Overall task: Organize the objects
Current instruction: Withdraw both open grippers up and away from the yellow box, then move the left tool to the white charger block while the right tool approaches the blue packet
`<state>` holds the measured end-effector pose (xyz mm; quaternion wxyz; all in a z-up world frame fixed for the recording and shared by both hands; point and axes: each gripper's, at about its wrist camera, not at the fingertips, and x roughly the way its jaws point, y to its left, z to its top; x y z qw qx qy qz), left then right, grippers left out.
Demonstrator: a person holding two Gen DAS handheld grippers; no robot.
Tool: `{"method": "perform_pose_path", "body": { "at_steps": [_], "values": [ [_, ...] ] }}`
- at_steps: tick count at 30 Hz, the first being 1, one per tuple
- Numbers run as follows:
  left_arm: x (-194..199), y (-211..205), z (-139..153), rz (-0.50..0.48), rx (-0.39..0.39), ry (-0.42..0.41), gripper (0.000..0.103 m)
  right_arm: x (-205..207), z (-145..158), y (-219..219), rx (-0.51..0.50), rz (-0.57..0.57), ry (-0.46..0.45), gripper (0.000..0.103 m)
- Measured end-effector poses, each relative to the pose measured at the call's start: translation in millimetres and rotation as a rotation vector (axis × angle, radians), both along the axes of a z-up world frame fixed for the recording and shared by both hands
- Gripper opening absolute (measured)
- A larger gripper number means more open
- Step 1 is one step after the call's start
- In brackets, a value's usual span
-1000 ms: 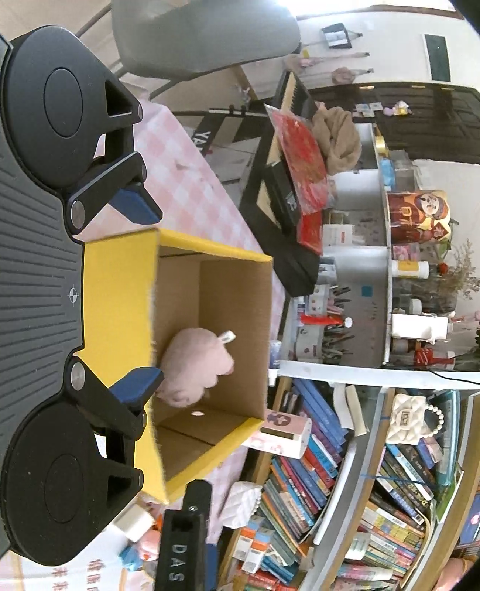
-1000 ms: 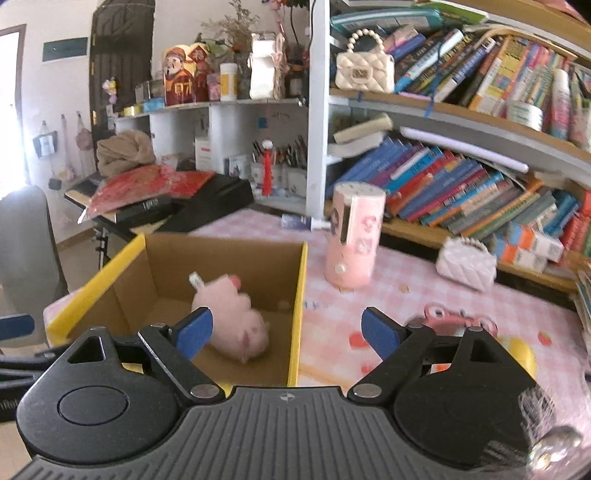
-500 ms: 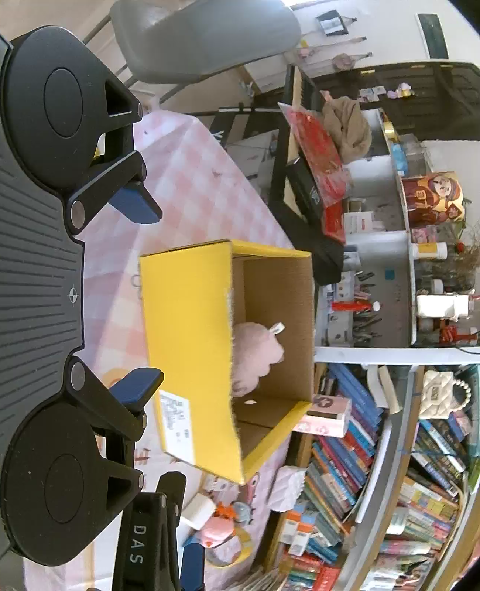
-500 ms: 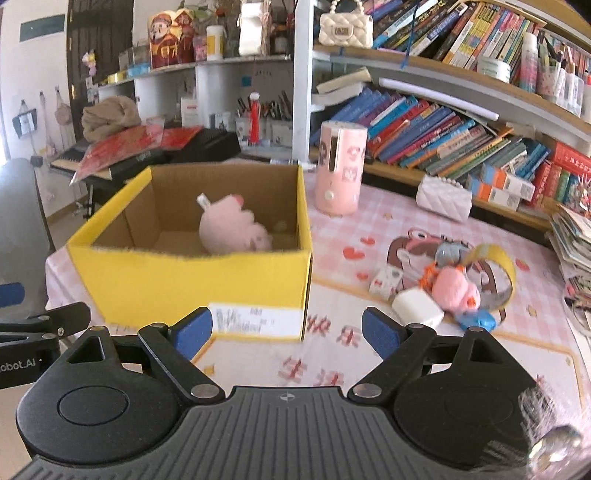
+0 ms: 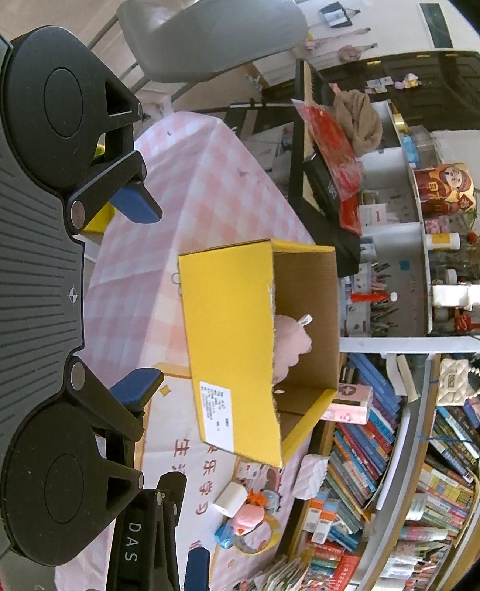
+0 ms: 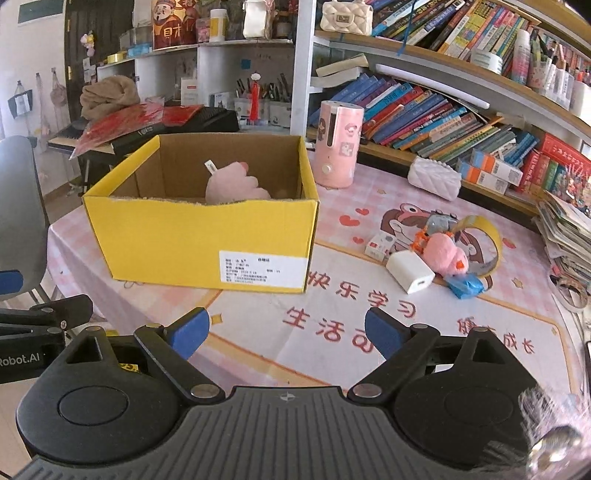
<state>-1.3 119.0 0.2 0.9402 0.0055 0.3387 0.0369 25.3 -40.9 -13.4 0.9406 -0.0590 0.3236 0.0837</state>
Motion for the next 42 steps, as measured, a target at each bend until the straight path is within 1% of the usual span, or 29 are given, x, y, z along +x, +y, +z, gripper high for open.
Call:
{"method": "perform_pose_path", "body": {
  "at_steps": [14, 22, 28, 30, 32, 35, 42],
  "values": [
    [-14.4, -19.5, -5.1, -0.087, 0.005, 0.016, 0.088, -26.2, -4.9, -21.6, 0.013, -0.091, 0.024, 0.092],
    [-14.9, -37.4, -6.4, -0.162, -0.002, 0.02, 0.088, -38.5, -6.6, -41.6, 0.01, -0.167, 0.031, 0.092],
    [-10.7, -54.9, -5.7, -0.227, -0.007, 0.014, 0.089, -46.0, -5.0, -59.4, 0.005, -0.237, 0.029, 0.092],
    [-8.8, -61.7, -5.4, -0.251, -0.008, 0.011, 0.09, -47.9, -4.4, -65.4, 0.003, -0.261, 0.027, 0.092],
    [-7.1, -67.1, -5.0, -0.269, -0.008, 0.005, 0.093, -49.3, -4.2, -71.4, 0.002, -0.284, 0.026, 0.092],
    [-4.2, -75.2, -4.4, -0.296, -0.008, 0.002, 0.094, -49.9, -4.8, -79.3, 0.001, -0.314, 0.026, 0.092],
    [5.3, -91.1, -4.7, -0.334, -0.001, 0.001, 0.094, -45.2, -5.6, -93.8, 0.006, -0.359, 0.029, 0.092]
  ]
}}
